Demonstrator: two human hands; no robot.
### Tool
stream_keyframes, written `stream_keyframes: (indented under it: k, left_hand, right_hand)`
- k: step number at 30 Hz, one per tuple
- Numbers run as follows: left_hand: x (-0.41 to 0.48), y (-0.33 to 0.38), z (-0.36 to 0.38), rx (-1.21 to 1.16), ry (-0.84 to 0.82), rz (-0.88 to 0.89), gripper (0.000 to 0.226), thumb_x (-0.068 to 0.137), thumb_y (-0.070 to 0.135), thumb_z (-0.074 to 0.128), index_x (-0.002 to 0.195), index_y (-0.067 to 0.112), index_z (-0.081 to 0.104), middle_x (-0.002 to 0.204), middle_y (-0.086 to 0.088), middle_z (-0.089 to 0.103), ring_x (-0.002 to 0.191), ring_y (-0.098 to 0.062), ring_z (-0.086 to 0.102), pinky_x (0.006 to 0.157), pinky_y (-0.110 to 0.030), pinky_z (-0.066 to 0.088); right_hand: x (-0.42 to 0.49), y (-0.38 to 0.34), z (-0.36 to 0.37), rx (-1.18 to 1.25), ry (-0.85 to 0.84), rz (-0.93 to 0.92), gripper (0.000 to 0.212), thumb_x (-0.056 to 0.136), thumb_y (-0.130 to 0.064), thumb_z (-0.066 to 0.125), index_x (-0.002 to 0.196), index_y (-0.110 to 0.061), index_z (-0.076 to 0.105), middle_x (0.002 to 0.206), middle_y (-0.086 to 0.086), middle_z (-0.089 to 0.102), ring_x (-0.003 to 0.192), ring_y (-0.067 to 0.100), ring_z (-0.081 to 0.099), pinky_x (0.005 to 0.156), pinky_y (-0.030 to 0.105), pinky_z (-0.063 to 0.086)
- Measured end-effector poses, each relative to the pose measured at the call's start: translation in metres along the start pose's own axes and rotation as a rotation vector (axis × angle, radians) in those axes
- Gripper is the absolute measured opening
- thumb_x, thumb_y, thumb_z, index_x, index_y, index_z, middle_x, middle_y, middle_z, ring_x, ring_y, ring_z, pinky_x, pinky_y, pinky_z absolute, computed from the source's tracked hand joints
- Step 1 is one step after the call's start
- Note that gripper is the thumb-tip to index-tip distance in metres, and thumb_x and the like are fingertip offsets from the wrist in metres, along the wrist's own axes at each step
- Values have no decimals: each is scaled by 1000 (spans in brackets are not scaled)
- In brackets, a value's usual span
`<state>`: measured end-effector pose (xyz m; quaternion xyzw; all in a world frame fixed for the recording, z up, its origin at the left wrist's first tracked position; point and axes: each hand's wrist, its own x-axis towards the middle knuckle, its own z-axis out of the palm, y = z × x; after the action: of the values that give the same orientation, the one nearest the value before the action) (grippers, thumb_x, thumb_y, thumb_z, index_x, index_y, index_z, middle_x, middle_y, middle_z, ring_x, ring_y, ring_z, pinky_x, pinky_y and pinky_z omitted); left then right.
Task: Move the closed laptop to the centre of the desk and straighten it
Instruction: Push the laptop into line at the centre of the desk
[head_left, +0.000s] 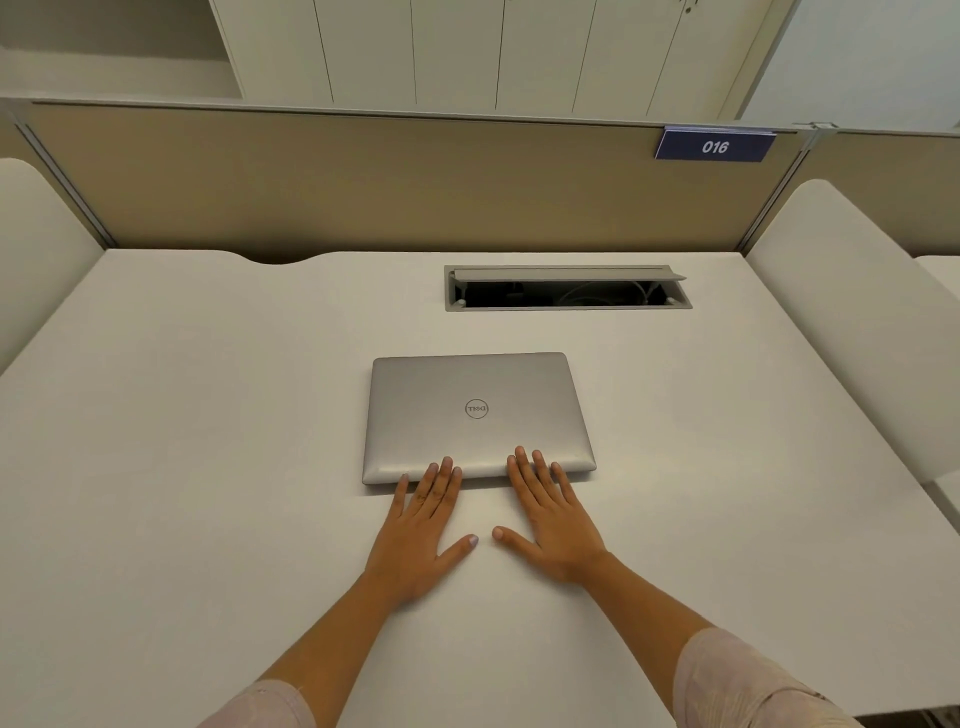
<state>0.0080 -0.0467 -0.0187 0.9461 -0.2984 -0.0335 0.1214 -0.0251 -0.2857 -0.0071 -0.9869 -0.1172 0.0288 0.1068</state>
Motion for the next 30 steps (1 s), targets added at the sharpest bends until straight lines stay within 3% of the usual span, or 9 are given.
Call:
stream_keyframes:
  k: [7,30]
  left_hand:
    - [-23,12,5,3,-42,-20,79,96,66,18,156,23,-9,164,7,-16,149,-9,-18,120,-42,-11]
    - [-80,60,20,-17,-23,-177,79,94,68,20,155,24,-5,165,7,-7,151,-14,-11,120,-43,-7]
  right_hand:
    - [-27,-11,7,-8,-19,-83,88,96,-70,25,157,-17,-12,166,-2,-14,152,14,-15,122,34,-10]
    - [-82,-39,21,48,-110,-92,82,94,-74,4,155,-24,-18,163,-8,-23,148,8,-26,123,39,-14]
